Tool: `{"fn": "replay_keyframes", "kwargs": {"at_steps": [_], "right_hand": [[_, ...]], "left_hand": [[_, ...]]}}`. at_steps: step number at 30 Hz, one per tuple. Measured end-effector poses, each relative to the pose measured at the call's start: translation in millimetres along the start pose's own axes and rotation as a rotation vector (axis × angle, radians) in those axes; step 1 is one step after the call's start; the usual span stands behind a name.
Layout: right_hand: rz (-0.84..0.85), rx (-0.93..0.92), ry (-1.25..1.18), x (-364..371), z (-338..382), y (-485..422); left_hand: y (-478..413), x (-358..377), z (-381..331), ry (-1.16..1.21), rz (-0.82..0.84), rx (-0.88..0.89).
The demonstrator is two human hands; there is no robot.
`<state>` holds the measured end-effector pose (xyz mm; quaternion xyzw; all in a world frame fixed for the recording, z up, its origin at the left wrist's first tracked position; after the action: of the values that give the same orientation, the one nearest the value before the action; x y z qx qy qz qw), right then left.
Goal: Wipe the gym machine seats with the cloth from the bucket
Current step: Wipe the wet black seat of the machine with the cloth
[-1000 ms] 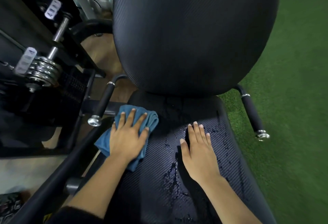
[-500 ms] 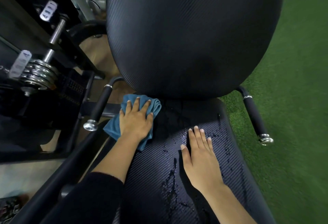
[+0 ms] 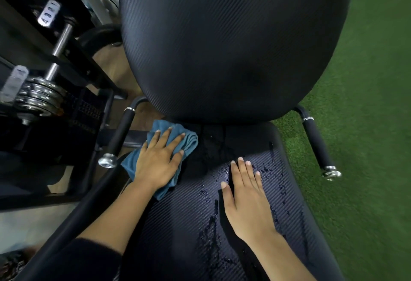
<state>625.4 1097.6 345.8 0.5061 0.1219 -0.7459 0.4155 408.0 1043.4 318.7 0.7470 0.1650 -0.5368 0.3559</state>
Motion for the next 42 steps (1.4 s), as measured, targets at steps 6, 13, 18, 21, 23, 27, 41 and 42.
{"fn": "replay_keyframes", "kwargs": {"at_steps": [6, 13, 18, 21, 23, 27, 41, 42], "right_hand": [[0.020, -0.001, 0.023, 0.2, -3.3, 3.6], [0.022, 0.000, 0.051, -0.2, -7.9, 7.2], [0.018, 0.003, 0.048, -2.9, -6.4, 7.3], [-0.004, 0.008, 0.019, -3.2, -4.1, 7.9], [0.004, 0.012, 0.022, -3.7, -3.6, 9.2], [-0.004, 0.021, 0.020, -8.1, -4.8, 12.9], [-0.001, 0.013, 0.012, -1.1, 1.7, 33.2], [-0.003, 0.014, 0.012, -0.4, 2.6, 35.1]], "left_hand": [[-20.8, -4.5, 5.4, 0.082, 0.007, -0.267], [22.5, -2.2, 8.6, 0.042, 0.006, -0.028], [-1.9, -1.2, -10.0, -0.020, -0.007, -0.198], [20.8, 4.8, -31.6, -0.044, 0.001, -0.024], [44.1, 3.8, -22.4, -0.027, -0.012, 0.068], [31.7, -2.2, 7.7, 0.034, -0.018, -0.089], [26.7, -1.7, 7.7, 0.007, -0.039, -0.198], [30.9, 0.1, -6.5, -0.014, -0.045, -0.175]]}}
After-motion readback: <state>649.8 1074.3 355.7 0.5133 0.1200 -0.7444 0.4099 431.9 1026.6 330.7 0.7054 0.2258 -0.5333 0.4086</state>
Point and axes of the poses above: each hand's wrist, its own y-axis away from the middle knuckle, its own x-axis out of the palm, z = x × y, the point moved 6 cm from there along -y, towards the middle knuckle, and after that the axes turned 11 degrees about -x, right-handed, at the moved point
